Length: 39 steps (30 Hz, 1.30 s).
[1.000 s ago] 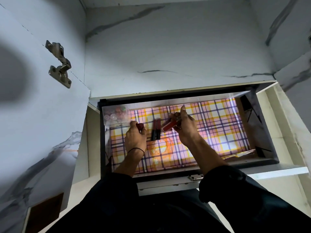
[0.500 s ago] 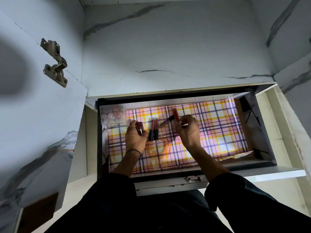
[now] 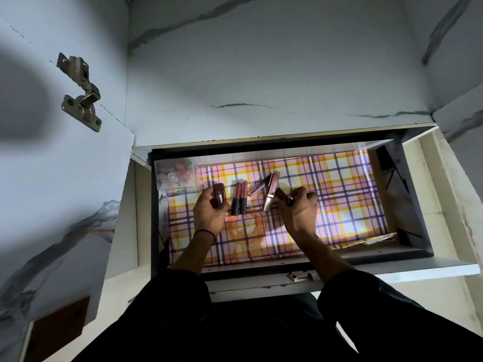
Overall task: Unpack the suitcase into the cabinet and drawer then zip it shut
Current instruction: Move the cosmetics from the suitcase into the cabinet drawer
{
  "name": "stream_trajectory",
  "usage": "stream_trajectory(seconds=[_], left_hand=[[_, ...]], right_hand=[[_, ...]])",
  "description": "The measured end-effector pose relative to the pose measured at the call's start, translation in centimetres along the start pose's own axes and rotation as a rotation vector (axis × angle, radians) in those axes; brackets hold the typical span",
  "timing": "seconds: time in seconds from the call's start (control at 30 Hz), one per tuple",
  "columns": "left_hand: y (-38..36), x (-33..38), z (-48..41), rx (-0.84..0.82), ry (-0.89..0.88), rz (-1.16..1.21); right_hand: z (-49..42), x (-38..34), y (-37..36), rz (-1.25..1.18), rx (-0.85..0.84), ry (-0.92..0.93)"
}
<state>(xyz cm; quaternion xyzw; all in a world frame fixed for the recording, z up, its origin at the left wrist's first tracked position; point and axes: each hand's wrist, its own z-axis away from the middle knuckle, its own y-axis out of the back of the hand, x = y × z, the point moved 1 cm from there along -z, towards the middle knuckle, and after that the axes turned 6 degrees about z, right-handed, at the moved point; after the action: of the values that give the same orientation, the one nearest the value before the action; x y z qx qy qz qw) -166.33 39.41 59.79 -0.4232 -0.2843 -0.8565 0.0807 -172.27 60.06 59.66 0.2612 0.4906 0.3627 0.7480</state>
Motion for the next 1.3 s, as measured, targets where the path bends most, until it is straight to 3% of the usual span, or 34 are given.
stream_trajectory(seconds=[0.13,0.37,0.47,0.7,0.77,0.83,0.93,1.03,1.13,1.3], left_hand=[[-0.1,-0.1,0.0,-0.040,-0.026,-0.006],[0.0,-0.9,0.0,0.019,-0.067,-0.069],[0.1,-1.3,-0.3,0.048,-0.051,-0.128],[-0.3,-1.5,-0.5,0.129,-0.078,-0.148],[-0.5,-1.2,-0.5,0.186,-0.060,-0.121],[-0.7,-1.0,-0.3,0.245,-0.032,-0.077],[-1.1,-1.4,-0.2,0.276,0.009,0.018],[-0.9,-1.6,0.3,0.266,0.008,0.071],[-0.2,-2.4,0.8,0.225,0.076,0.191],[1.1,-3.2,0.7,0.137,0.124,0.289]], right_hand=[[-0.3,0.1,-0.5,-0.050,-0.007,0.012],[-0.1,-1.0,0.1,-0.459,0.113,0.070],[-0.7,-1.4,0.1,-0.577,0.108,-0.042],[-0.8,-0.6,-0.7,-0.332,0.055,0.021],[-0.9,-1.5,-0.7,-0.088,0.163,0.058],[-0.5,-3.3,-0.7,-0.039,0.220,0.215],[0.0,-6.2,-1.5,-0.220,-0.080,0.422],[-0.3,-8.7,-3.1,-0.106,-0.317,0.417],[-0.6,-10.8,-4.8,-0.033,-0.356,0.328],[-1.3,-13.2,-6.6,0.060,-0.400,0.342]])
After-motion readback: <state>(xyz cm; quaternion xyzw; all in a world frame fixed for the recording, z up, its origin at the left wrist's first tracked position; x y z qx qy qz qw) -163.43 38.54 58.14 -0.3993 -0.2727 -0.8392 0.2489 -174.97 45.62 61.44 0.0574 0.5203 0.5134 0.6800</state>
